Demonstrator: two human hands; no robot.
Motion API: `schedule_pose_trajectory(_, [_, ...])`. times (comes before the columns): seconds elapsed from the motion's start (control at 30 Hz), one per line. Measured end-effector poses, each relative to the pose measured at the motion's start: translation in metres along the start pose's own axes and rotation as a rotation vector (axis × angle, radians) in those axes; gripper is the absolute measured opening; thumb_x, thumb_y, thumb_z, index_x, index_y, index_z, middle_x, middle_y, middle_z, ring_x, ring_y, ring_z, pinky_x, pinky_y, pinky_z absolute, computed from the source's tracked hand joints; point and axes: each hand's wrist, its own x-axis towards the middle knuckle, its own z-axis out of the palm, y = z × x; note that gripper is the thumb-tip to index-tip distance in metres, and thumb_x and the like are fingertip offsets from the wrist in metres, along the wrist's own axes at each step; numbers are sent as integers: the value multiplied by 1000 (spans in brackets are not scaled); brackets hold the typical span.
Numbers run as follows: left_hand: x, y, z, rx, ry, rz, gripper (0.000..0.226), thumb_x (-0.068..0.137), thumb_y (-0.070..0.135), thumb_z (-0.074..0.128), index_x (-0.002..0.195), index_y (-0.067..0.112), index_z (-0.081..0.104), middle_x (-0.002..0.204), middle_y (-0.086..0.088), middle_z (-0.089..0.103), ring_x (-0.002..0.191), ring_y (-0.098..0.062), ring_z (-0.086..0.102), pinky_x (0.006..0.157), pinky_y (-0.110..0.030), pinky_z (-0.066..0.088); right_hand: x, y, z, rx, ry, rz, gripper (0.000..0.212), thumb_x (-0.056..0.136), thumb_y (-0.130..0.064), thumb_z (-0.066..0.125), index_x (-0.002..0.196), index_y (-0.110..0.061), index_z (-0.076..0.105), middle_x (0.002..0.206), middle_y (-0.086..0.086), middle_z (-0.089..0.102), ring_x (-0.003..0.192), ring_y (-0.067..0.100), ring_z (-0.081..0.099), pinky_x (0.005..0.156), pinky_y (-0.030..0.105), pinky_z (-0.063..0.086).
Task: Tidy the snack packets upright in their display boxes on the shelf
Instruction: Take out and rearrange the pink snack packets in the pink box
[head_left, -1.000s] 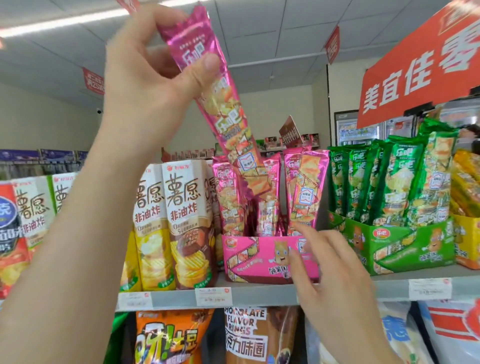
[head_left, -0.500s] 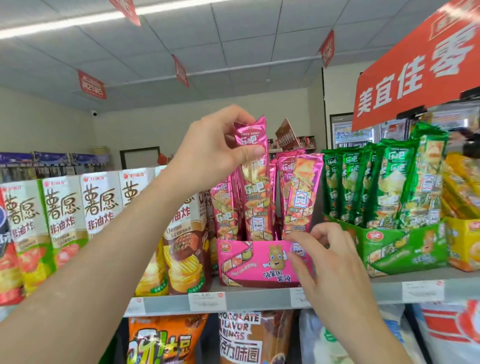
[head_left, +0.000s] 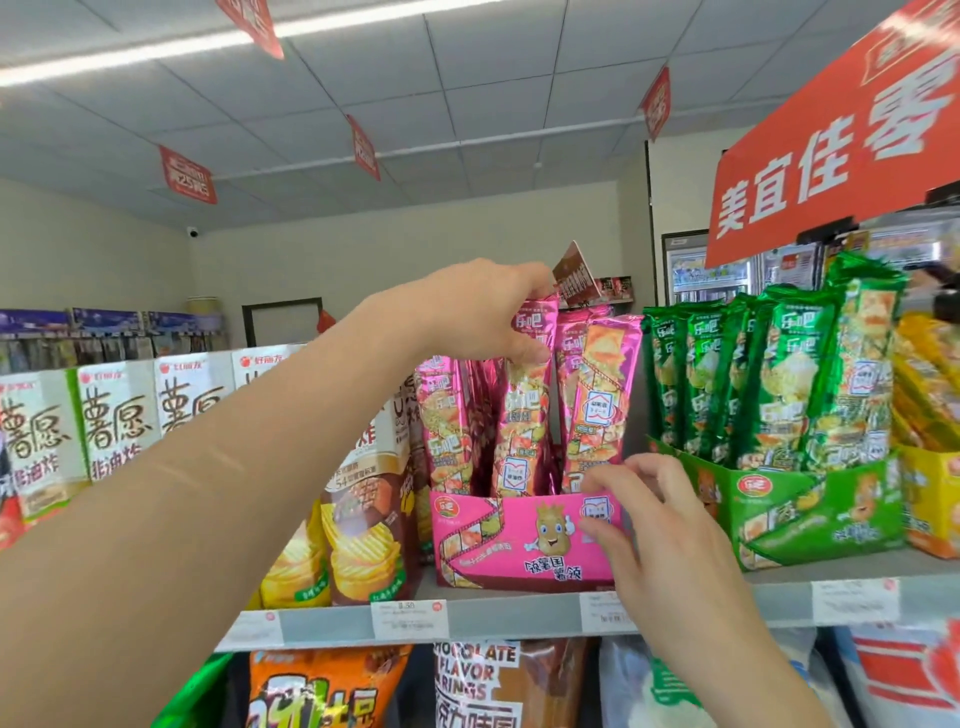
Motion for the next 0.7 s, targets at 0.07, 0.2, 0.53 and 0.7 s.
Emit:
schedule_pose_trajectory(0.07, [4, -2, 5, -7, -24, -17, 56, 82, 50, 71, 119, 15, 45, 75, 12, 44, 69, -11, 47, 56, -28, 32, 5, 8, -4, 2, -32, -18, 29, 79, -10, 79, 99, -23, 62, 101, -2, 49, 67, 11, 49, 52, 19, 34])
schedule_pose_trajectory(0.2, [9, -3, 11, 59, -73, -69, 57, 79, 57, 70, 110, 13, 49, 86, 0, 57, 83, -25, 56, 68, -37, 44, 18, 24, -12, 94, -105, 47, 27, 87, -14, 71, 95, -29, 51, 106, -10, 43, 75, 10, 54, 66, 30, 49])
schedule_pose_trajectory(0.53, [15, 20, -15, -335, -160, -71, 32, 95, 46, 56, 84, 21, 74, 82, 6, 75, 82, -8, 69, 75, -17, 51, 62, -9, -41, 6, 244, -139, 43, 89, -42, 59, 126, -23, 50, 120, -4, 44, 112, 17, 47, 92, 31, 41])
schedule_pose_trajectory(0.7, [12, 8, -17, -564, -251, -55, 21, 99, 23, 52, 93, 25, 71, 89, -3, 77, 89, -13, 72, 95, -28, 48, 114, -22, -40, -293, -16, -131, 71, 85, -62, 55, 141, -27, 31, 133, -7, 51, 132, 17, 37, 104, 43, 29])
